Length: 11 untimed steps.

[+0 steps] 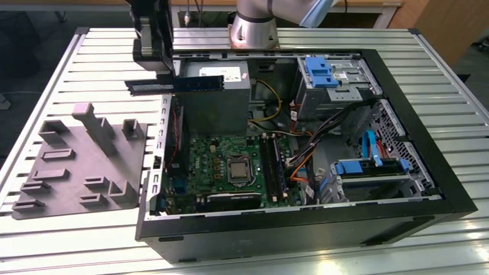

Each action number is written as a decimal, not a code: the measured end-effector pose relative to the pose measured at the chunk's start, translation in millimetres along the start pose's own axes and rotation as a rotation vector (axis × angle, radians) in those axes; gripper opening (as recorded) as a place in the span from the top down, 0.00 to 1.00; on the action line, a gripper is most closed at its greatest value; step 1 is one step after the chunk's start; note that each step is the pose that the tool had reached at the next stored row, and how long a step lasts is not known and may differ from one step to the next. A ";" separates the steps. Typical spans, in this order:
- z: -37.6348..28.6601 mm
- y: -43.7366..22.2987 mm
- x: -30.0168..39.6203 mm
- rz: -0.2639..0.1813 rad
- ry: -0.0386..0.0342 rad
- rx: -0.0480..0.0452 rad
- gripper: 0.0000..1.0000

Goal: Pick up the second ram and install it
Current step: 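Pick up the second ram and move it above second insertion slot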

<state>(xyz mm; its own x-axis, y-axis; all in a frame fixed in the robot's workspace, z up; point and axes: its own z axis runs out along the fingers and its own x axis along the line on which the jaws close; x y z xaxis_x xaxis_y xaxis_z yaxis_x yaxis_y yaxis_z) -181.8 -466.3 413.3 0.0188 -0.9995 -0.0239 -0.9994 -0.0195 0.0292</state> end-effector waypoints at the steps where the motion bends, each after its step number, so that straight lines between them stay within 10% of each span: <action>1: 0.0 -1.5 -0.1 0.000 0.0000 0.0000 0.88; 11: 0.1 -21.8 0.1 0.000 0.0000 0.0000 0.88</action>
<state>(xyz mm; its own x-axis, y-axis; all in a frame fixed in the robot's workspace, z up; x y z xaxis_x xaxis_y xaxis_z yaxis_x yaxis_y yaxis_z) -160.0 -466.0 412.6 0.0188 -0.9995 -0.0239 -0.9994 -0.0195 0.0292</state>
